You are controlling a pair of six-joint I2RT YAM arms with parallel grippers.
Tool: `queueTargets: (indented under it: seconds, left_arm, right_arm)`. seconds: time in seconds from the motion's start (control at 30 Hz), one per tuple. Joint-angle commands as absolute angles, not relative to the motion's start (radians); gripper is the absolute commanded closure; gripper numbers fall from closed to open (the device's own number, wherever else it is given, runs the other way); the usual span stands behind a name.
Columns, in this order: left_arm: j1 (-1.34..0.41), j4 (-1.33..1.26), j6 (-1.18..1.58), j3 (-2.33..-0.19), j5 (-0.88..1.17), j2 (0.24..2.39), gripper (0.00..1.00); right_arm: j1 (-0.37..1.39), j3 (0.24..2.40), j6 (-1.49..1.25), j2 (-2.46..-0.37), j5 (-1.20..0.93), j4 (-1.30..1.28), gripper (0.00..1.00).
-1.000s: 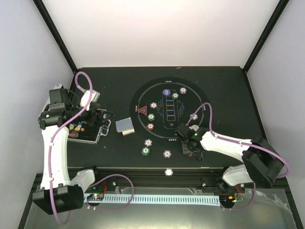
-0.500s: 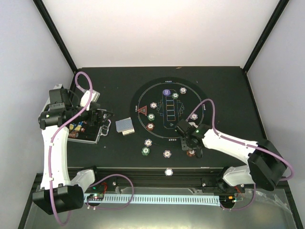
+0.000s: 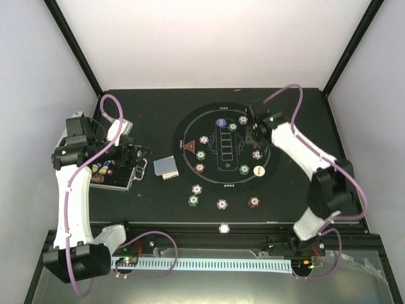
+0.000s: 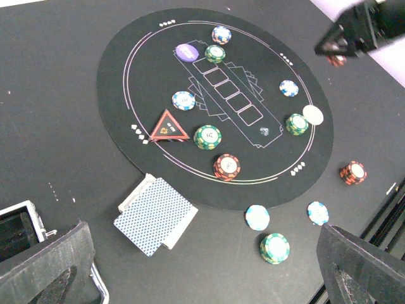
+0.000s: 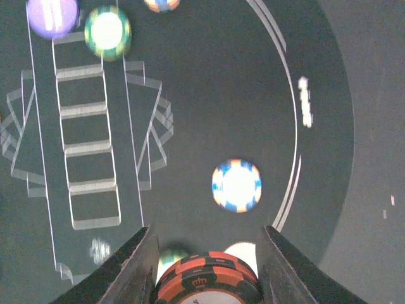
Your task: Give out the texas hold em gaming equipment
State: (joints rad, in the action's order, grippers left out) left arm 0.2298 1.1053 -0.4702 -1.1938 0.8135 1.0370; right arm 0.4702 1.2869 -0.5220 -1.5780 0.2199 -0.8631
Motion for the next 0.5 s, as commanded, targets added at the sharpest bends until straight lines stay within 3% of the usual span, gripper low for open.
queueTargets:
  seconds: [0.0, 0.33, 0.47]
  left_arm:
    - [0.236, 1.081, -0.473, -1.216, 0.817, 1.054, 0.01]
    - [0.238, 1.046, -0.497, -1.192, 0.821, 1.103, 0.01]
    - [0.239, 1.041, -0.508, -1.188, 0.828, 1.127, 0.01]
  right_arm:
    - [0.365, 1.509, -0.446, -1.782, 0.186, -0.877, 0.74]
    - [0.244, 2.104, -0.432, -2.292, 0.142, -1.019, 0.74]
    - [0.226, 2.246, -0.438, -2.426, 0.13, -1.05, 0.74]
